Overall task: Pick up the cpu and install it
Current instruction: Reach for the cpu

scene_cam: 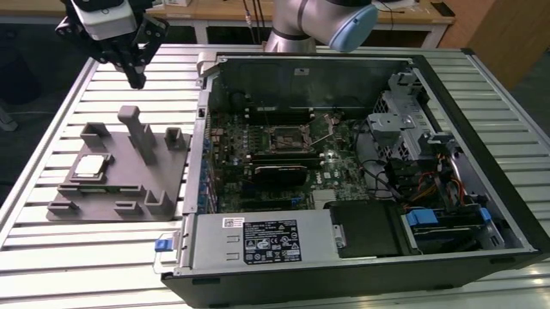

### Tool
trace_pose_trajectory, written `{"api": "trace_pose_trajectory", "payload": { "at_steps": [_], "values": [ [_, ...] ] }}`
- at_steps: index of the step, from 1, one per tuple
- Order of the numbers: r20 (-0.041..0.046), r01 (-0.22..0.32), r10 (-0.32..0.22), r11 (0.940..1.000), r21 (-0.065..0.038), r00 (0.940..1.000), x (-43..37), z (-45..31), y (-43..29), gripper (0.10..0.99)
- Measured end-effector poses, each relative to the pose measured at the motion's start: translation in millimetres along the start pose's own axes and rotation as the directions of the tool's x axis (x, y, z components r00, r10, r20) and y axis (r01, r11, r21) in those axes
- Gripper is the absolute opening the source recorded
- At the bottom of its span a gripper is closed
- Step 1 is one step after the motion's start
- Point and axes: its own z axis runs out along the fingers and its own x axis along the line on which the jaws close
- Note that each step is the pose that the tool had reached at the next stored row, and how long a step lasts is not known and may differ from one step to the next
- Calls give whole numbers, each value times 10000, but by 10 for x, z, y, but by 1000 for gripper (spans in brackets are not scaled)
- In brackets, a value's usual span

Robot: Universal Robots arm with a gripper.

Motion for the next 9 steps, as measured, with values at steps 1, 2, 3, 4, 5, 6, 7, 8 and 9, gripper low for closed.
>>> {"api": "trace_pose_trajectory", "payload": {
  "at_steps": [1, 2, 3, 4, 5, 6, 7, 8, 9],
  "values": [
    [0, 0, 0, 10000, 0, 10000, 10, 2, -1, 106],
    [0, 0, 0, 10000, 0, 10000, 21, 4, -2, 106],
    [0, 0, 0, 10000, 0, 10000, 31, 6, -2, 106],
    [0, -1, 1, 10000, -1, 10000, 41, 8, -3, 106],
    [0, -1, 1, 10000, 0, 10000, 50, 11, -4, 106],
    [0, 0, 0, 10000, 0, 10000, 59, 13, -5, 106],
    [0, 0, 0, 10000, 0, 10000, 70, 17, -6, 106],
    [0, -1, 1, 10000, 0, 10000, 79, 20, -7, 106],
    [0, 0, 0, 10000, 0, 10000, 89, 23, -8, 106]
  ]
}}
